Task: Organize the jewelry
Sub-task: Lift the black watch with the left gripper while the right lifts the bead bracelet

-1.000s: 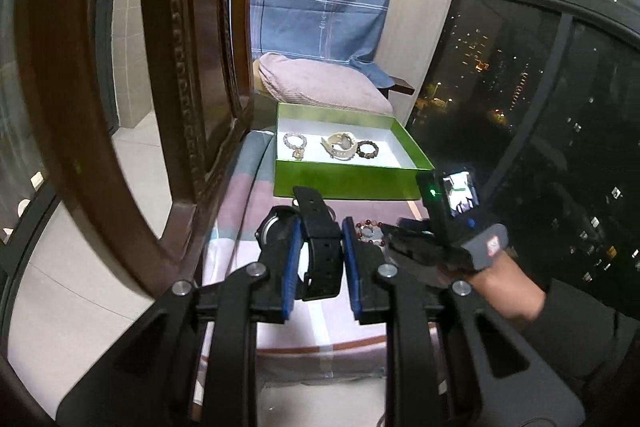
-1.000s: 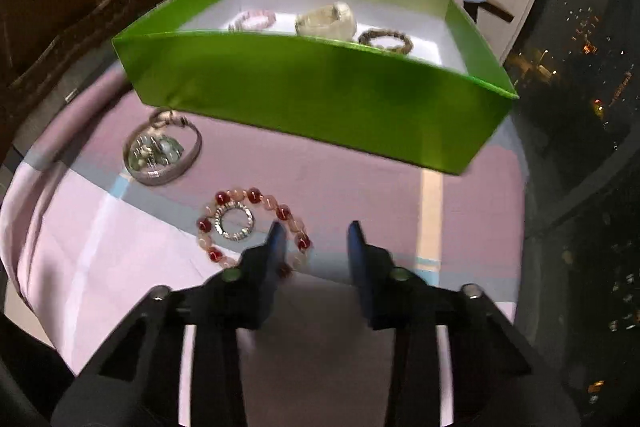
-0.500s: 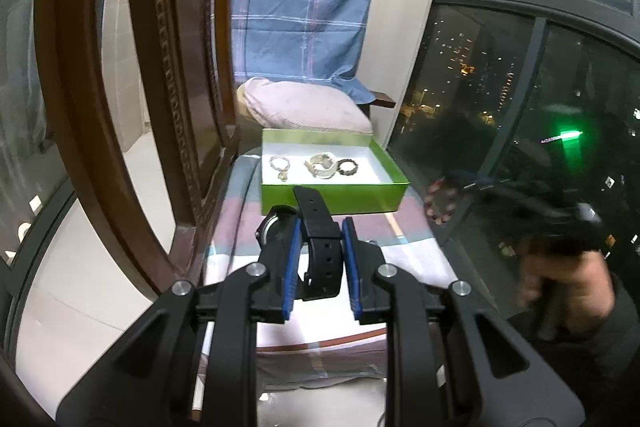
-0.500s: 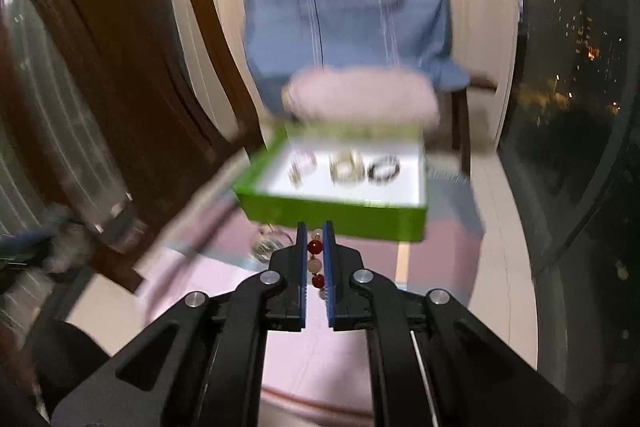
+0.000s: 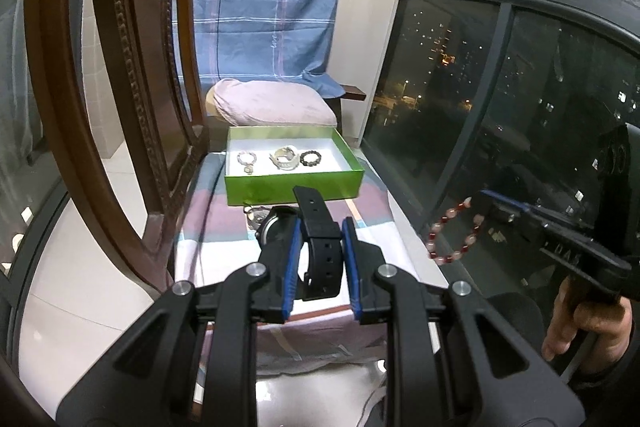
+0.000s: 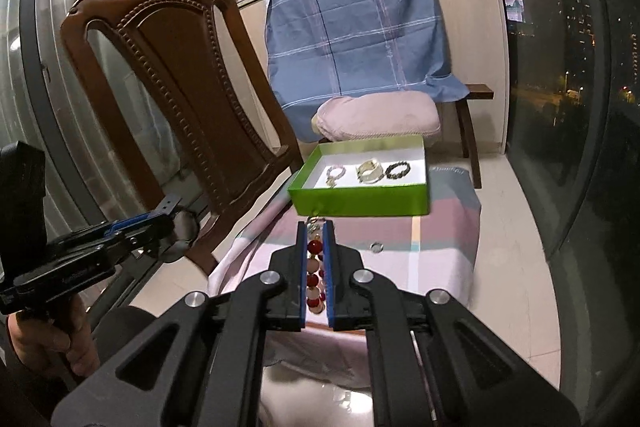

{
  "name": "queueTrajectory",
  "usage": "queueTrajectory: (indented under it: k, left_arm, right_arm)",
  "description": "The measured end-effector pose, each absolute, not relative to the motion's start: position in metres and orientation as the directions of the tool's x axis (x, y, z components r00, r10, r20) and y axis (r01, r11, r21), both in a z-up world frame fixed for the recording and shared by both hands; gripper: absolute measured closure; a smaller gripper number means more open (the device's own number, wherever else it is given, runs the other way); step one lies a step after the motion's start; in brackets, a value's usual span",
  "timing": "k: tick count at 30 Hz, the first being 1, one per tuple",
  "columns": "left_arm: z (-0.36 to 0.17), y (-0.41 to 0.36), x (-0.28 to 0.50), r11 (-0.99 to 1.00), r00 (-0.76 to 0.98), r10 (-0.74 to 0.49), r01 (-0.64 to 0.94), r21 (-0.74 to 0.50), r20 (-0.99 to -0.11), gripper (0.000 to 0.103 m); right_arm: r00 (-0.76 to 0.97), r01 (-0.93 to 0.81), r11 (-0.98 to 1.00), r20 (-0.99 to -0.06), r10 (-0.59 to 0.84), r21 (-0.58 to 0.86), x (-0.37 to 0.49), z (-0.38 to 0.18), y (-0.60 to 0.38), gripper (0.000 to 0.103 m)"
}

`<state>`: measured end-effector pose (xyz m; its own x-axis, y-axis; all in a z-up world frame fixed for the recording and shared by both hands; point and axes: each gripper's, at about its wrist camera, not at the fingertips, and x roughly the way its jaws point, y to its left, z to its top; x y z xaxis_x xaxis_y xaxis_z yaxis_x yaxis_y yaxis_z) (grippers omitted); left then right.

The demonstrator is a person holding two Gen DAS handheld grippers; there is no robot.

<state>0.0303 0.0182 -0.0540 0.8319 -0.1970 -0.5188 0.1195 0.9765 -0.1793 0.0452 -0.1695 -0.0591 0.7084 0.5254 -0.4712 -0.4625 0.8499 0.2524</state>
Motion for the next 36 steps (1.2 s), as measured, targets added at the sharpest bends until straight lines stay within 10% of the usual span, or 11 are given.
queueTrajectory:
  k: [36]
  left_arm:
    - [-0.061, 0.005, 0.02, 0.977, 0.811, -0.198, 0.122, -0.173, -0.55, 0.082]
  right_arm:
    - [0.69, -0.477, 0.843, -0.487, 0.535, 0.25, 0.033, -0.065, -0.16, 0.095]
